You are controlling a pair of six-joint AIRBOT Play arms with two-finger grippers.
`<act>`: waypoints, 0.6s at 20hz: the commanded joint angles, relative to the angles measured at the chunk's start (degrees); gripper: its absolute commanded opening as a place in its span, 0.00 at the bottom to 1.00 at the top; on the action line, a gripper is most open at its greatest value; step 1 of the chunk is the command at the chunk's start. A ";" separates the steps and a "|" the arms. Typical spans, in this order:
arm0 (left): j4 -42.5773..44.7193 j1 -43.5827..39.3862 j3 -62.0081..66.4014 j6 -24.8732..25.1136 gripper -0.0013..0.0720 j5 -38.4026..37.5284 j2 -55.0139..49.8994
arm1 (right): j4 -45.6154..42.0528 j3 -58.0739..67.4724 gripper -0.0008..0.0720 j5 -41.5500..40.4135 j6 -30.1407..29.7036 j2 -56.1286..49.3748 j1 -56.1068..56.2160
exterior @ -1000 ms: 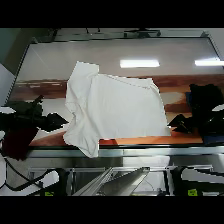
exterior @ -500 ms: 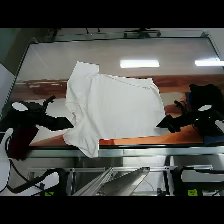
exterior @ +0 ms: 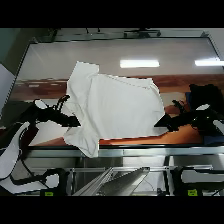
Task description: Fold the shirts.
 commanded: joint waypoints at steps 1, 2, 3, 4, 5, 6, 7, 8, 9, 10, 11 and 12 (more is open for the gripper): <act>0.13 -2.51 5.14 -0.44 0.17 -2.93 -5.51 | 0.17 0.00 0.66 -0.48 -0.09 -0.02 0.04; 0.17 -2.54 7.43 -0.61 0.02 -4.96 -6.21 | 0.20 0.00 0.53 -0.35 -0.09 -0.02 0.07; 0.24 -2.51 9.62 -1.29 0.02 -6.93 -6.45 | 0.17 0.00 0.30 0.02 -0.09 -0.02 0.07; 0.28 -2.23 11.47 -1.99 0.02 -8.28 -6.34 | 0.17 0.02 0.22 0.46 -0.11 -0.02 0.04; 0.15 -1.88 13.09 -2.56 0.02 -9.31 -5.99 | 0.22 0.02 0.10 0.87 -0.09 -0.02 0.04; 0.02 -1.53 13.99 -2.93 0.04 -9.77 -5.29 | 0.22 0.04 0.03 1.14 -0.07 -0.02 0.04; -0.33 -1.14 14.62 -3.02 0.05 -10.36 -4.42 | 0.50 0.07 0.03 1.62 -0.09 0.00 0.00; -0.61 -0.61 14.95 -3.02 0.05 -10.91 -3.54 | 1.36 0.28 0.03 2.40 -0.11 0.00 -0.13; -2.36 0.37 14.93 -2.91 0.05 -11.45 -2.43 | 2.51 0.90 0.03 3.76 -0.15 0.11 -0.42; -5.60 1.86 14.93 -2.32 0.05 -12.52 -1.09 | 4.37 1.81 0.03 5.73 -0.81 0.50 -0.79; -9.84 3.63 14.93 -1.27 0.05 -13.92 0.39 | 7.56 2.99 0.03 8.44 -1.81 1.44 -1.38; -15.26 5.68 14.93 0.61 0.05 -15.69 2.08 | 11.37 4.39 0.03 11.08 -2.54 2.84 -2.19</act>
